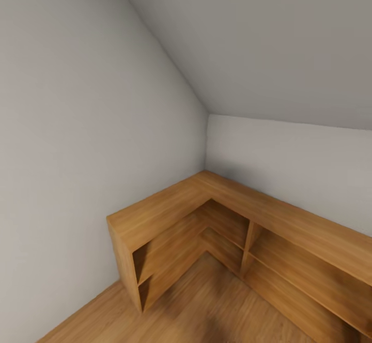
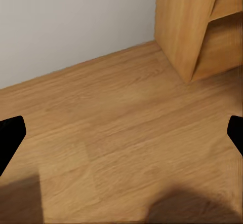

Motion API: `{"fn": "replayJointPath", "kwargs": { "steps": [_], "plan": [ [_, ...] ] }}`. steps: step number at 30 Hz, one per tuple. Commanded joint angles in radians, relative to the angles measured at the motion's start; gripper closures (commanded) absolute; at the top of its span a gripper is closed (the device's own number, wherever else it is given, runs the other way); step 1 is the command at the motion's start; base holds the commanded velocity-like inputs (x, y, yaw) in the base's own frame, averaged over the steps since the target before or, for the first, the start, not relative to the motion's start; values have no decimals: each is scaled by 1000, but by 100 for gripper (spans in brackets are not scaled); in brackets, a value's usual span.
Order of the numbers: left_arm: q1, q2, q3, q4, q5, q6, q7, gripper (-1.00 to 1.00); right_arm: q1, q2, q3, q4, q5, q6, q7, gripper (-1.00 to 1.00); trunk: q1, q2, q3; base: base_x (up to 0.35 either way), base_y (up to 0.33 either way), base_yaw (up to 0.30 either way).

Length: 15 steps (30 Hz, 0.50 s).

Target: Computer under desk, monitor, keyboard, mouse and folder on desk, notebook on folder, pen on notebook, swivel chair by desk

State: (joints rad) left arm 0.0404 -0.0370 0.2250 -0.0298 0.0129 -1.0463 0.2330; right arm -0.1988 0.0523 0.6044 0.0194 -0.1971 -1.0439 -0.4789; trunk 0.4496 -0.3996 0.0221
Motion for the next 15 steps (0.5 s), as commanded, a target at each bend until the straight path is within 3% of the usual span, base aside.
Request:
{"fn": "replayJointPath", "kwargs": {
  "steps": [1, 15],
  "plan": [
    [1, -1, 2, 0, 1, -1, -1, -100, -1, 1, 9, 2, -8, -3, -1, -100, 0, 0, 0, 1, 0, -247],
    [1, -5, 3, 7, 0, -1, -4, -100, -1, 0, 8, 2, -8, -3, 34, -100, 0, 0, 8, 0, 0, -247]
  ]
}}
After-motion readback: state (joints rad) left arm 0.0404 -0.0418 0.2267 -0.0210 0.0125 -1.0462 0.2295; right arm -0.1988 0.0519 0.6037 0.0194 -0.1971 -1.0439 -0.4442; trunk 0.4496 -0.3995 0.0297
